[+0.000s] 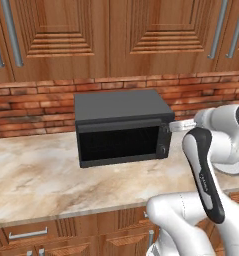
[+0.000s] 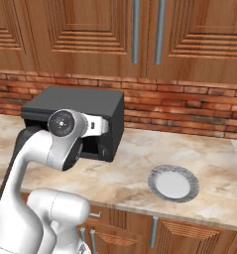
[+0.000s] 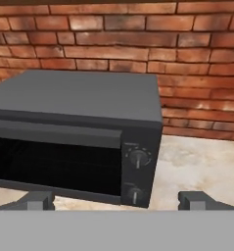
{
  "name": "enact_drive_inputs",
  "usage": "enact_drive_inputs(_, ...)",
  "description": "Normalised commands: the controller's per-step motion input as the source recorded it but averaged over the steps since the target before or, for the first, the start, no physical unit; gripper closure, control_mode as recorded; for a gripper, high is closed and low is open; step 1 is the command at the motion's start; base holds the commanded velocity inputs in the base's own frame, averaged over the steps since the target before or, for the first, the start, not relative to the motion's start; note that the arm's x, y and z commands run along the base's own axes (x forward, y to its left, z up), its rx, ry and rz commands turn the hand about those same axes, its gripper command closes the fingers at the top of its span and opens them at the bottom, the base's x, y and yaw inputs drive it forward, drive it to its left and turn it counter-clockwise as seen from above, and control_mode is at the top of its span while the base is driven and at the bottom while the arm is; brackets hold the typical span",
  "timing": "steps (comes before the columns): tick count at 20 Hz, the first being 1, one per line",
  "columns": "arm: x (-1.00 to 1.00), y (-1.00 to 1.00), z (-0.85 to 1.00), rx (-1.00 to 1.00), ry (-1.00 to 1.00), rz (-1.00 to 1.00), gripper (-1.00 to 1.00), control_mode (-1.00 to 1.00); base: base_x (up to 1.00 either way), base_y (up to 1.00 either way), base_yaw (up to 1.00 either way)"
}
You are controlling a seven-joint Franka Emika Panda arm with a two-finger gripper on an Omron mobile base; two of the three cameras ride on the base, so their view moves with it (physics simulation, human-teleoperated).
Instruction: Pick up the bagel from the plate, place it on the toaster oven rack, close the door, and set the timer.
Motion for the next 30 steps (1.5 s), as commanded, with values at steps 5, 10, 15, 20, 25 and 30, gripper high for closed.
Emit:
enact_drive_inputs(5, 0.14, -0.29, -0.09, 0.0, 0.0, 0.2, -1.0, -1.0, 0.0, 0.0, 0.0)
enact_drive_inputs(10, 0.16, -0.1, -0.09, 0.0, 0.0, 0.3, -1.0, -1.0, 0.0, 0.0, 0.0)
enact_drive_inputs(15, 0.1, 0.0, -0.1, -0.01, 0.0, 0.31, -1.0, -1.0, 0.0, 0.0, 0.0)
enact_drive_inputs(20, 0.03, 0.0, -0.15, -0.07, 0.0, 0.33, -1.0, -1.0, 0.0, 0.0, 0.0)
enact_drive_inputs(25, 0.0, 0.0, -0.13, -0.05, -0.09, 0.2, -1.0, -1.0, 0.0, 0.0, 0.0)
enact_drive_inputs(30, 0.0, 0.01, 0.0, 0.02, -0.12, -0.13, -1.0, -1.0, 0.0, 0.0, 0.0)
